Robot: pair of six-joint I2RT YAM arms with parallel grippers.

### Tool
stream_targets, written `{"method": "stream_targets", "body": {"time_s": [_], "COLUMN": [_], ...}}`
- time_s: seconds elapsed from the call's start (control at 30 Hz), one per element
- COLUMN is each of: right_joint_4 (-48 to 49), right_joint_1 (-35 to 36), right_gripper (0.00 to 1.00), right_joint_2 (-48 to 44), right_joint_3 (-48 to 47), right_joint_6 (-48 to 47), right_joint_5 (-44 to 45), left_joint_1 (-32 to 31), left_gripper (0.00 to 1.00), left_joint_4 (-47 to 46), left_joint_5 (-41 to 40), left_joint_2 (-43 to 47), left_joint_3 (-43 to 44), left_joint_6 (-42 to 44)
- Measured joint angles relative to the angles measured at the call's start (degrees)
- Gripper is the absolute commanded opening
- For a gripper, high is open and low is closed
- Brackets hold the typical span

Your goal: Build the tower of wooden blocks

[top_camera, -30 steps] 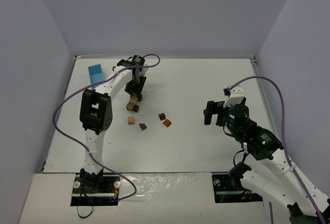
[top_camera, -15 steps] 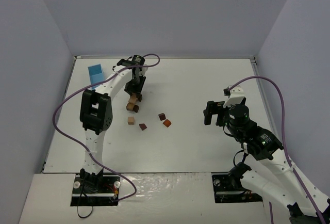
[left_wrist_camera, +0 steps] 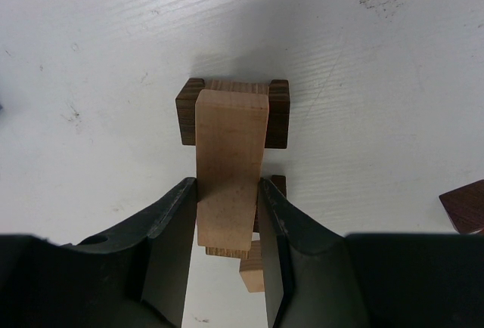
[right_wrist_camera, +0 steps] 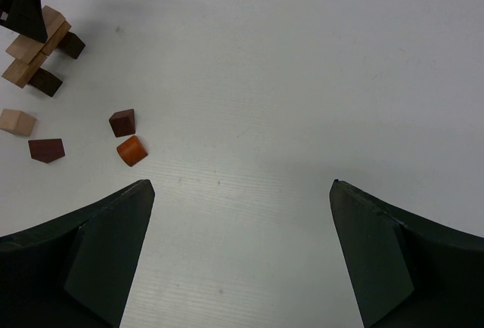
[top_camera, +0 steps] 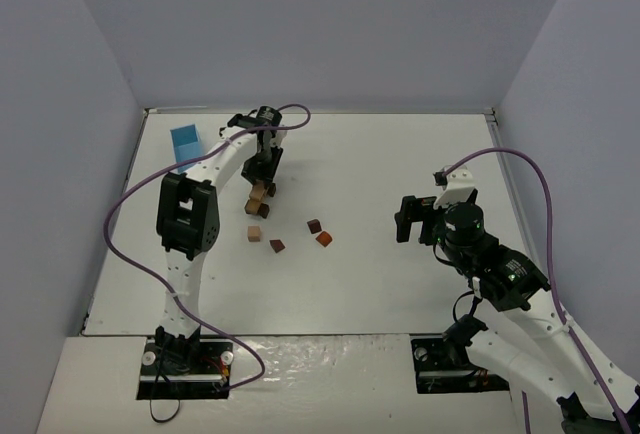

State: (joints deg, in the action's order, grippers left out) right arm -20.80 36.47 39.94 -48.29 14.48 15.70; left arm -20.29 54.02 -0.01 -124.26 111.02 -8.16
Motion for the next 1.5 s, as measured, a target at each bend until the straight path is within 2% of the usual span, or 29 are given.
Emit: {"method": "stream_targets", "body": {"time_s": [0.2, 0.43, 0.77, 0.93, 1.33, 1.5], "right_joint_4": [0.0, 0.0, 0.0, 0.0, 0.0, 0.0], "right_joint_1": [0.0, 0.0, 0.0, 0.0, 0.0, 0.0], "right_gripper": [1.0, 1.0, 1.0, 1.0, 1.0, 1.0], "right_joint_2": [-0.04, -0.04, -0.04, -0.04, -0.35, -0.44], "right_joint_3": [0.0, 0.0, 0.0, 0.0, 0.0, 0.0], "right_joint_6": [0.0, 0.01, 0.01, 0.02, 0.0, 0.0], "right_joint_5": [0.0, 0.0, 0.0, 0.0, -0.02, -0.04], "left_joint_1": [0.0, 0.0, 0.0, 0.0, 0.0, -0.03], "left_gripper": [0.03, 0.11, 0.42, 0.51, 0.53, 0.63], "left_joint_4": [-0.02, 0.02, 0.02, 0.02, 0.19, 0.21], "left_joint_5": [0.02, 0.02, -0.23, -1.08, -1.49, -1.33], "left_joint_2": [-0.37, -0.44, -0.44, -0.44, 0.69, 1.39], "left_joint_3": [0.13, 0.2, 0.2, 0.2, 0.2, 0.33], "left_joint_6": [0.0, -0.02, -0.53, -1.0, -3.19, -6.0]}}
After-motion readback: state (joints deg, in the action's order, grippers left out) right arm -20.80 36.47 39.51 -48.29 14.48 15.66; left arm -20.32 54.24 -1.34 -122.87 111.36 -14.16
